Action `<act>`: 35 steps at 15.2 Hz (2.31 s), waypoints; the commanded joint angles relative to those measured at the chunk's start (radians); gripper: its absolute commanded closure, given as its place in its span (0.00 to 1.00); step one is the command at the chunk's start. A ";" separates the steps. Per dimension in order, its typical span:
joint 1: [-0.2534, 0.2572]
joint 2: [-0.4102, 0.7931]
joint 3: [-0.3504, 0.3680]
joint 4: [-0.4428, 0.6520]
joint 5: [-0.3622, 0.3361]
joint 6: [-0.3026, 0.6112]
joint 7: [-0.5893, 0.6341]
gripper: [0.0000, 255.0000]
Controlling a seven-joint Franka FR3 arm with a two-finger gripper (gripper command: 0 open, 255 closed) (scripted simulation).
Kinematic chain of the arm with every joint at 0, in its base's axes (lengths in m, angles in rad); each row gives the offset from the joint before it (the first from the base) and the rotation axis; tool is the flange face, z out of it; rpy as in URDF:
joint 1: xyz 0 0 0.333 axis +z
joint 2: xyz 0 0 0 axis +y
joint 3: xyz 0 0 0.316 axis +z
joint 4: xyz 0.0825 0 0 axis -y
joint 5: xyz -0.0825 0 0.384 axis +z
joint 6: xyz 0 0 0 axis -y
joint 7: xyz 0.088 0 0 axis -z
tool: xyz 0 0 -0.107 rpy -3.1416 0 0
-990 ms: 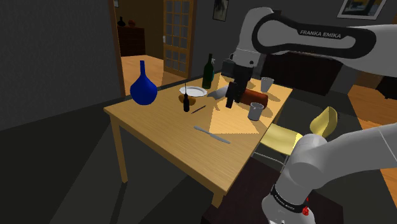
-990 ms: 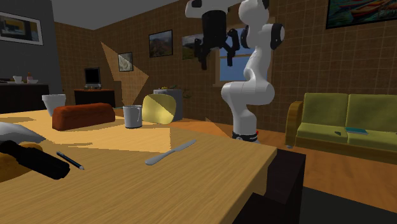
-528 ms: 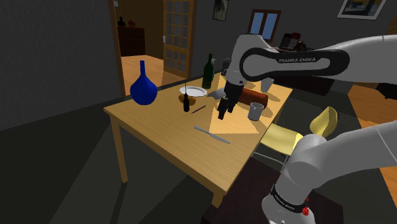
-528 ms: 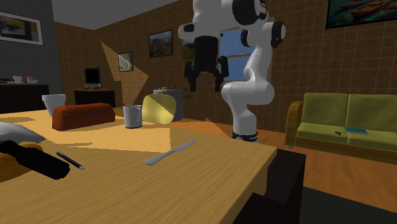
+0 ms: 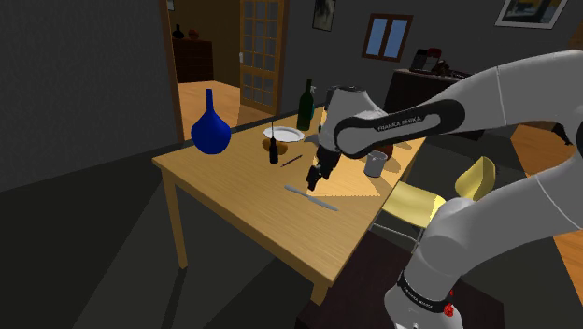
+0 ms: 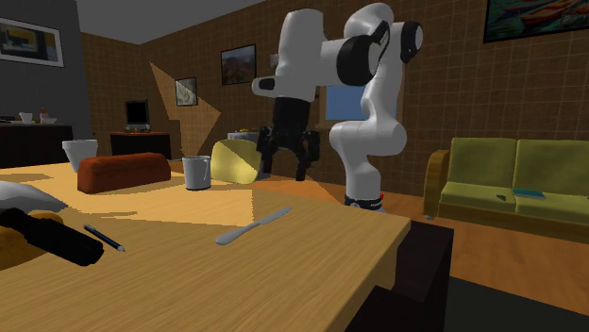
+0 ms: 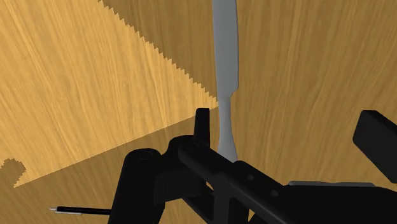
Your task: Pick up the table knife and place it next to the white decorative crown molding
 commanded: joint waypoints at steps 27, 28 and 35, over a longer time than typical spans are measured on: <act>-0.090 0.305 0.032 -0.027 -0.119 0.385 0.073 1.00; -0.090 0.300 0.030 -0.029 -0.118 0.382 0.070 1.00; -0.075 0.231 0.022 0.000 -0.092 0.285 0.047 1.00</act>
